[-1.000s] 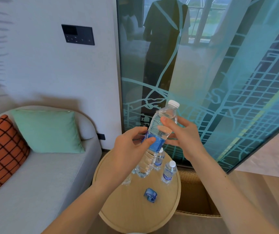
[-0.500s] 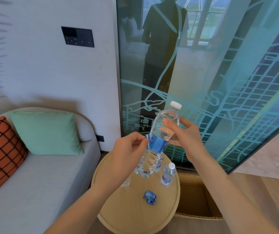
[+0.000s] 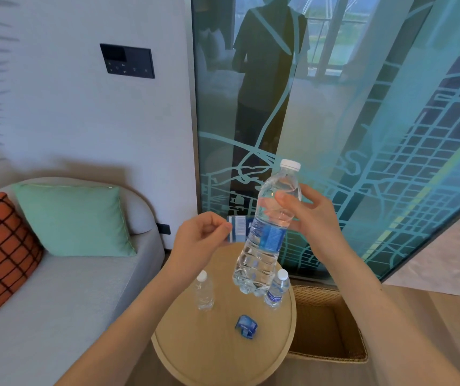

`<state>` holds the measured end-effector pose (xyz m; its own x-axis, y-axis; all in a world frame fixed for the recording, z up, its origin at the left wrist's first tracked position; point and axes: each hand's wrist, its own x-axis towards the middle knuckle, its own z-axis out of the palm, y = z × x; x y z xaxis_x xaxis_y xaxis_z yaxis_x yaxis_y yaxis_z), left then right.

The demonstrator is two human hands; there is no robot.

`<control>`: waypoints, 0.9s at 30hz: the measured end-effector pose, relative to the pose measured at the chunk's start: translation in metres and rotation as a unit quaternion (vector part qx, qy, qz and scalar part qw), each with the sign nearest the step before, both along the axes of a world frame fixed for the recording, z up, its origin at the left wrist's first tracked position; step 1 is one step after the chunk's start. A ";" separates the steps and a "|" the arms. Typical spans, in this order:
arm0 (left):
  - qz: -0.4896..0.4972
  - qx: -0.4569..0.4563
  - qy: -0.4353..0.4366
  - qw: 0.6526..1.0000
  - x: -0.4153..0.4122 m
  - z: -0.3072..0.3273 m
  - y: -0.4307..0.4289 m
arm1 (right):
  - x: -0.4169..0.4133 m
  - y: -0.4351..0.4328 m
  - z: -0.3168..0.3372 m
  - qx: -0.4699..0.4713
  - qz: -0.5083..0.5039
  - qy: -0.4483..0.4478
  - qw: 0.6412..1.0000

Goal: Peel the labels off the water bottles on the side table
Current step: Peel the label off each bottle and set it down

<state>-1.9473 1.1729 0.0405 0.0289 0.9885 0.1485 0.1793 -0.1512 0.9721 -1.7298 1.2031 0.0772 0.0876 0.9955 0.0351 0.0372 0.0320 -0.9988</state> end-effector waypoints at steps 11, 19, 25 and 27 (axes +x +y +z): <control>-0.015 -0.015 0.045 0.999 -0.021 -0.004 0.030 | 0.012 -0.004 0.007 0.014 0.076 0.025 0.997; -0.022 -0.039 0.080 0.996 -0.020 -0.020 0.047 | 0.014 -0.008 0.006 0.016 0.126 0.092 0.988; -0.054 -0.039 0.114 0.991 -0.007 -0.024 0.056 | 0.008 -0.011 0.010 0.038 0.163 0.118 0.979; -0.065 -0.045 0.126 0.989 0.000 -0.027 0.058 | 0.004 -0.012 0.013 0.046 0.183 0.118 0.975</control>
